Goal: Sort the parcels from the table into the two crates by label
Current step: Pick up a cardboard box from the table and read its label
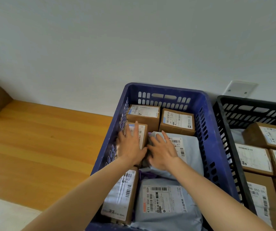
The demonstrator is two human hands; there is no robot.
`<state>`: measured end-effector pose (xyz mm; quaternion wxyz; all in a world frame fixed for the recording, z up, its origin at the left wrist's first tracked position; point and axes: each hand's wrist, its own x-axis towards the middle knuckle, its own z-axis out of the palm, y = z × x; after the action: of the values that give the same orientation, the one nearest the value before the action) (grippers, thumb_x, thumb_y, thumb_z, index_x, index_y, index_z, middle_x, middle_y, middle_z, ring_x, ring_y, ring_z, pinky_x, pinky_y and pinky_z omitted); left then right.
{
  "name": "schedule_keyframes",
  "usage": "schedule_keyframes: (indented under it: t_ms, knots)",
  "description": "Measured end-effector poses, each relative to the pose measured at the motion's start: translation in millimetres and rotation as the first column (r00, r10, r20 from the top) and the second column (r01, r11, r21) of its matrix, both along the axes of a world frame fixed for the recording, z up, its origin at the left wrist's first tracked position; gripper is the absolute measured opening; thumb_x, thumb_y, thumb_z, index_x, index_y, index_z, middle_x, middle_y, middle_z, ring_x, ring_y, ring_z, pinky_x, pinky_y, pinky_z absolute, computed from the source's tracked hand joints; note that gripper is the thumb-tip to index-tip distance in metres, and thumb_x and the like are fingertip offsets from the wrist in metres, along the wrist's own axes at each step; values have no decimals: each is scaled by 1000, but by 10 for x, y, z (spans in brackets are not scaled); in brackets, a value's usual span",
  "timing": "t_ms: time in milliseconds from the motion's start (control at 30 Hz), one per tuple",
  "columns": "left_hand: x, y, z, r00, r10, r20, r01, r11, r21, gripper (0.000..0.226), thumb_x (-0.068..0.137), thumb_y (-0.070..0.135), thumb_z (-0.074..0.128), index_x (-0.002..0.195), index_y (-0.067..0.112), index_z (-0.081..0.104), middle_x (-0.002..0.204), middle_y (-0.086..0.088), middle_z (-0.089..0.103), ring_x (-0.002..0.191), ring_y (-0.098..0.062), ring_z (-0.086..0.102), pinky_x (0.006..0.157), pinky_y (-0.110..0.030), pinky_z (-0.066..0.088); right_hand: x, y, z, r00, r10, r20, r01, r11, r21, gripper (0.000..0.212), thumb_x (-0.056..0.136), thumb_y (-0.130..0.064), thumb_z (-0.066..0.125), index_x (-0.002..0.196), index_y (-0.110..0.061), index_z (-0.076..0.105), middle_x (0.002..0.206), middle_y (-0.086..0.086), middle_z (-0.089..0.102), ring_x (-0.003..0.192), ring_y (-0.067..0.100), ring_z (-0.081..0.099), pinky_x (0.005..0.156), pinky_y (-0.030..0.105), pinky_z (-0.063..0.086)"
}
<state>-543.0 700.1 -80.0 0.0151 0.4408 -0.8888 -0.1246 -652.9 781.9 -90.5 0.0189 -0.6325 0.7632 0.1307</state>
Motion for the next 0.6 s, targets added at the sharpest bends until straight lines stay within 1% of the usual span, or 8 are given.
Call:
schedule_keyframes:
  t_ms: [67,167,200,267,333,433,500,600]
  knots:
    - [11,12,-4,998,-30,50,30,1000,3,85,85,56,55,151,36,5,160,-5,2,135,-44,18,109,-54,27,0,-35,-13,997,32,-75,-28,998,59,54,95,-44,24,142,-26,45,158,6,18,146,26,6,118,50,-11]
    - [10,54,12,996,-88,-21,89,994,66,71,88,51,52,147,42,14,160,0,9,139,-50,10,109,-58,25,-20,-42,-23,987,69,-142,-54,993,105,59,96,-44,19,146,-21,40,159,7,15,148,25,0,118,49,-12]
    - [9,61,18,995,-85,-41,88,994,70,70,89,49,52,148,41,14,160,1,9,140,-49,9,109,-57,27,-25,-36,-28,987,71,-142,-55,992,114,60,96,-44,19,147,-20,37,160,7,13,148,25,-3,117,49,-14]
    - [12,68,16,999,-37,-38,40,997,68,76,89,46,53,151,37,9,161,2,3,140,-44,9,108,-53,29,-31,-31,-35,988,73,-139,-52,988,146,60,96,-45,18,150,-22,32,162,8,7,149,24,-9,114,48,-19]
    - [30,62,-14,999,26,-30,-23,997,80,82,87,49,56,152,35,7,160,-5,-5,140,-42,7,112,-52,24,-27,-54,-27,988,70,-137,-45,983,177,59,97,-47,17,149,-24,32,162,7,10,149,24,-10,111,48,-22]
    - [69,53,-62,1000,27,10,-28,995,99,85,83,55,56,150,45,3,155,-19,-1,139,-41,4,114,-51,21,-11,-93,12,987,57,-148,-23,975,220,59,97,-47,18,148,-23,36,160,5,20,149,26,-7,111,50,-23]
    - [71,69,-49,1000,1,31,-5,994,107,86,82,55,58,147,50,2,152,-21,2,137,-43,9,112,-51,24,0,-105,24,984,51,-169,-10,972,236,59,97,-47,18,149,-23,33,160,5,18,149,26,-7,110,51,-23]
    - [56,102,6,999,42,6,-42,977,208,86,81,50,64,143,58,4,153,-17,-6,131,-46,27,105,-53,37,-6,-109,9,974,66,-215,-7,964,265,61,96,-51,19,151,-25,28,161,4,11,148,28,-10,110,54,-22]
